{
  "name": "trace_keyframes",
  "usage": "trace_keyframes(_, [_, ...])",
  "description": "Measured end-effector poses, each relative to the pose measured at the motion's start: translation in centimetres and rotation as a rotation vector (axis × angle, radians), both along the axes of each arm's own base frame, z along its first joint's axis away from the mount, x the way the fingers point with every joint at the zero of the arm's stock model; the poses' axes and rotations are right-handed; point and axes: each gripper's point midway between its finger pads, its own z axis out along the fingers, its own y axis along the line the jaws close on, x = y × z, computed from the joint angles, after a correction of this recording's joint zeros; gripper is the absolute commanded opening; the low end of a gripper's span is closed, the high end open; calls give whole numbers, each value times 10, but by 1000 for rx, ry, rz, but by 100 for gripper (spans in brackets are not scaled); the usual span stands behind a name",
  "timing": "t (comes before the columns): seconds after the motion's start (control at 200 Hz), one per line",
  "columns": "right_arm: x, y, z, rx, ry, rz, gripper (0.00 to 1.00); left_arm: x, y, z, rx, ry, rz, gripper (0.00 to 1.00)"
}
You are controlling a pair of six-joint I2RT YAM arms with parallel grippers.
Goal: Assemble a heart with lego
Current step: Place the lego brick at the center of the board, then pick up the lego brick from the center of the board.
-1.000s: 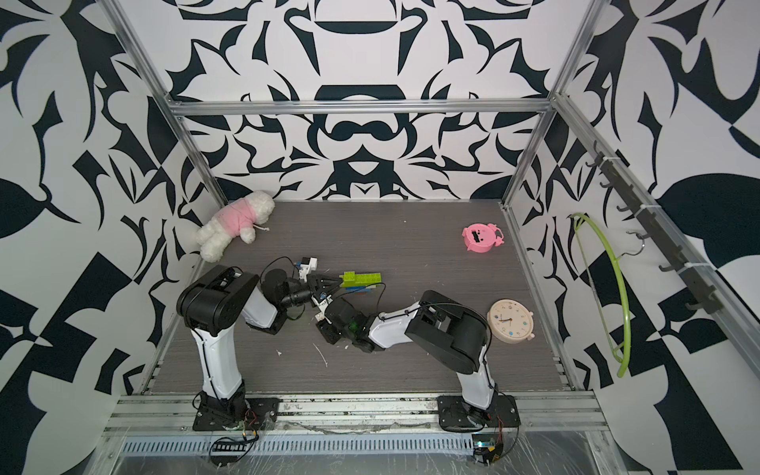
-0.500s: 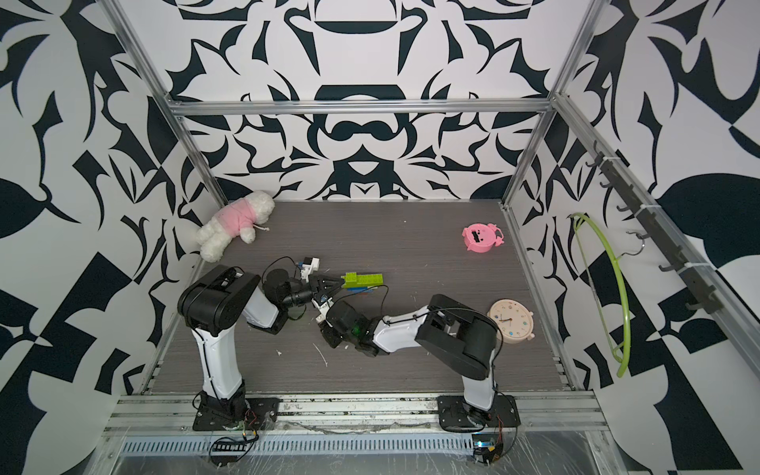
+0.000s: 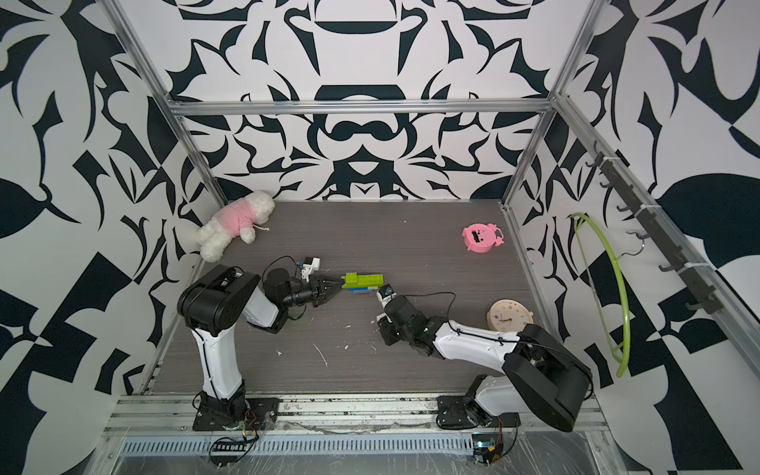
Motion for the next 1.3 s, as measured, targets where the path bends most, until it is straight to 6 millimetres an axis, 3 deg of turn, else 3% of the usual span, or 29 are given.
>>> trace_keyframes(0.145, [-3, -9, -15, -65, 83, -47, 49, 1, 0, 0, 4, 1, -5, 25])
trace_keyframes(0.275, [-1, -7, -11, -90, 116, -55, 54, 1, 2, 1, 11, 0, -5, 25])
trace_keyframes(0.49, [20, -9, 24, -68, 122, -83, 51, 0, 2, 1, 17, 1, -10, 25])
trace_keyframes(0.585, [26, -8, 30, -69, 134, -81, 50, 0, 3, 1, 17, 2, -11, 25])
trace_keyframes(0.88, [5, -8, 1, -124, 283, -27, 48, -1, 2, 1, 18, 4, -14, 25])
trace_keyframes(1.3, [0, -10, -8, -153, 323, -17, 41, -1, 2, 1, 20, -2, -16, 25])
